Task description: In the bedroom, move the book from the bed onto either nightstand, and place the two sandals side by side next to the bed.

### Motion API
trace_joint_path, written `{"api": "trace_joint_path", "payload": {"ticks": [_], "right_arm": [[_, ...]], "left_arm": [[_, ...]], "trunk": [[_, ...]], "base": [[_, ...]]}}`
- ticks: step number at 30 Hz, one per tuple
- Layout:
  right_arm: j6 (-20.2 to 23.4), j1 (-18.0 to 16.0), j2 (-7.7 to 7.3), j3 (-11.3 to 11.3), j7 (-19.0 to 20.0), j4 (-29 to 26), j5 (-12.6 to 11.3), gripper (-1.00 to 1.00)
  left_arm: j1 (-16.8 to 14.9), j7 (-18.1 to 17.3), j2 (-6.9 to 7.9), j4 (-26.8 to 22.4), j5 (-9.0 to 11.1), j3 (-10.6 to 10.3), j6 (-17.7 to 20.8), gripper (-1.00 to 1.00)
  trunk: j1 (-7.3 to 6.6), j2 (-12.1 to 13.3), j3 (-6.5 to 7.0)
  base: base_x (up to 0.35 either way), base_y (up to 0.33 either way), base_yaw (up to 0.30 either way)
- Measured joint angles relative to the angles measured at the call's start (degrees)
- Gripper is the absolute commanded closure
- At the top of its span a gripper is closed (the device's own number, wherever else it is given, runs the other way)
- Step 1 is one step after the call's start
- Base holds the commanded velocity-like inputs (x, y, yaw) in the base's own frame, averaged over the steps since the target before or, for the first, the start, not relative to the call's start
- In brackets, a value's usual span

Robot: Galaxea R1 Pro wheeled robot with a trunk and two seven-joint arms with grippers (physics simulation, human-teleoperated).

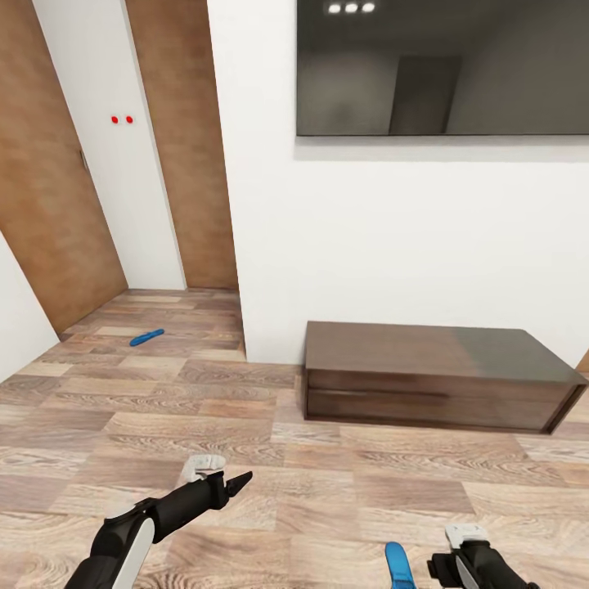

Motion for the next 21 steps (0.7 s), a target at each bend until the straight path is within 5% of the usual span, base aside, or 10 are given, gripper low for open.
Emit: {"api": "trace_joint_path", "payload": {"ticks": [21], "right_arm": [[-0.01, -0.05, -0.15, -0.05, 0.69, -2.06, -0.52, -1.00]], "left_arm": [[0.00, 0.01, -0.02, 0.02, -0.07, -0.12, -0.06, -1.00]], "trunk": [[4.61, -8.42, -3.77]], "base": [[0.000, 0.000, 0.000]]}}
